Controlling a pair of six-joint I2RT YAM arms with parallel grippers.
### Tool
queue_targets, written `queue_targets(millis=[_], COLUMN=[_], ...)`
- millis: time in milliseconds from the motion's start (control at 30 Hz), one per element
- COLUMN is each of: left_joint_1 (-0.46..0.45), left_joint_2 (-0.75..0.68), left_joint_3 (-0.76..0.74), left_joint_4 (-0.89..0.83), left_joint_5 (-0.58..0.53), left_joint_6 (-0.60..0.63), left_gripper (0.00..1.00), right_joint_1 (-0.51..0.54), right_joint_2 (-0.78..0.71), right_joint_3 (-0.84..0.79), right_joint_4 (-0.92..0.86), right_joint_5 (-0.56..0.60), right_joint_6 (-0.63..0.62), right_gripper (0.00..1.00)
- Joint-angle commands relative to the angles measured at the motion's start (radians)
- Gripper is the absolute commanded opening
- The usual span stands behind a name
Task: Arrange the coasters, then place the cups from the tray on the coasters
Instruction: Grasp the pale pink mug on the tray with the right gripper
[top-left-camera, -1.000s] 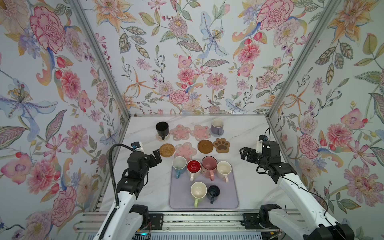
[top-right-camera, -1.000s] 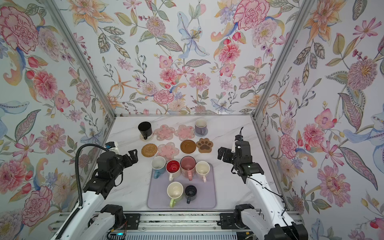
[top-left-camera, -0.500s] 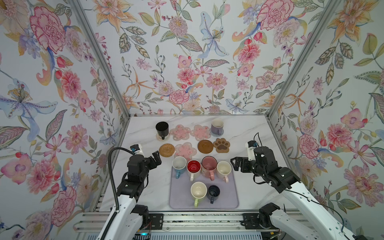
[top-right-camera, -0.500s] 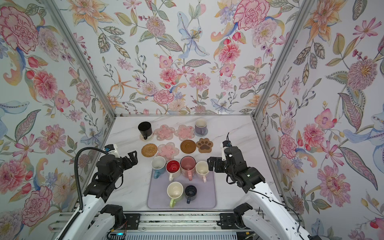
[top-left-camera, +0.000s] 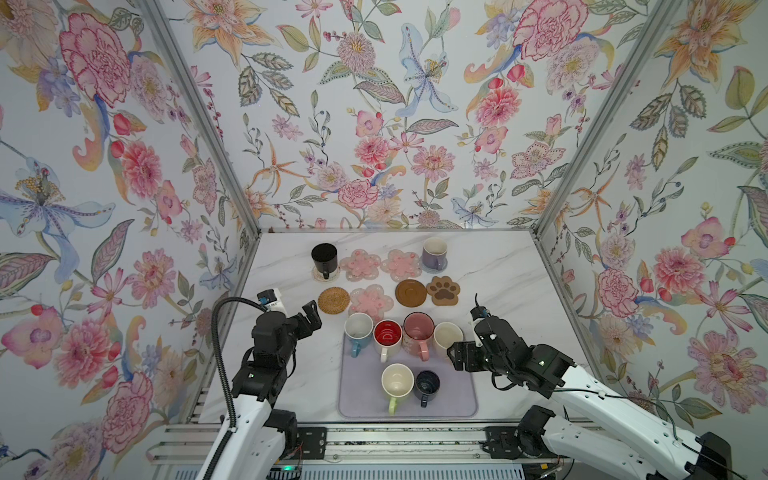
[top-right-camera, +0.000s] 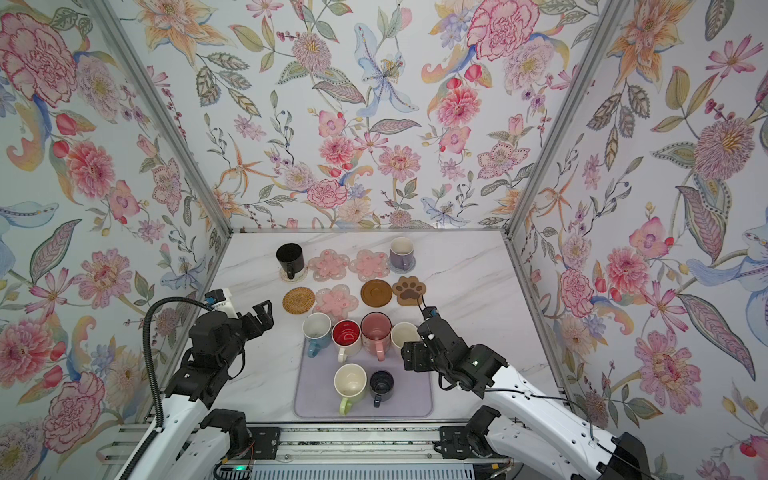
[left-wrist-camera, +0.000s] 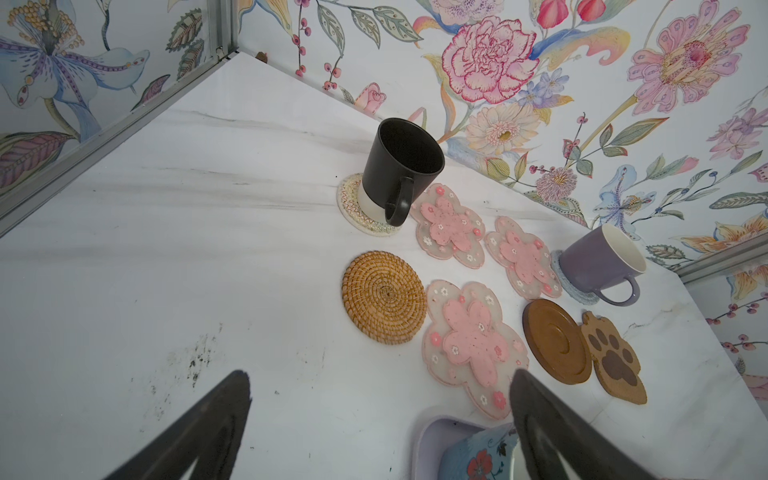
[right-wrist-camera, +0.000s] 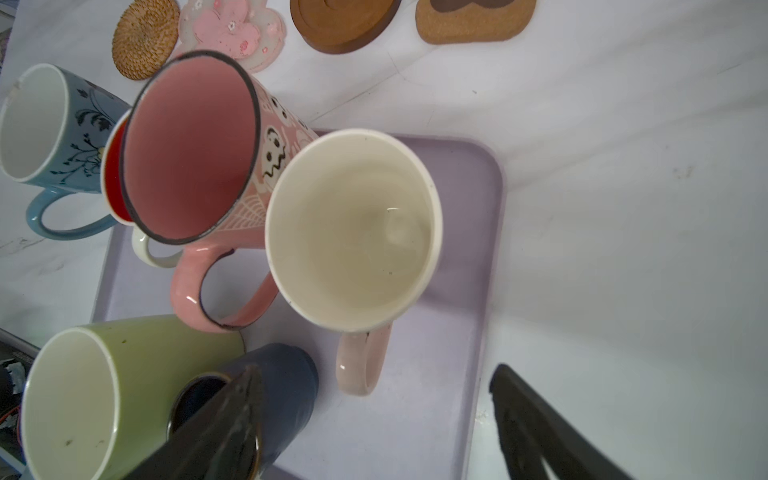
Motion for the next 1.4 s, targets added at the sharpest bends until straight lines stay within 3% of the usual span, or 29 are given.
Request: queue_targets(millis=[0,700,1267,1367], left_joint_1=[0.008,0.009,0.008,0.009], left_joint_2=[-0.001,-0.021,-0.04,-0.038], left_joint_3=[-0.015,-0.018,-0.03,-0.03], left_joint_4=[0.002,-0.024,-0.028,-0.026], left_joint_5=[-0.021,-0.021,-0.022,-0.026], left_joint_6=[-0.009,-0.011,-0.017,-0.017], left_gripper=[0.99,0.99,0.99,0.99], right_joint_1=[0.034,0.086,0.114,0.112], right_joint_2=[0.026,0.214,0.215,0.199], right_joint_3=[-0.036,-0.073,-0.039,-0.024], right_joint_4=[0.024,0.209,0.143,0.117], right_joint_5=[0.049,0.125,0.173,0.19], right_joint_6=[0.052,0.021,-0.015,-0.023], right_gripper=[0.82,0.4,0.01,0.0])
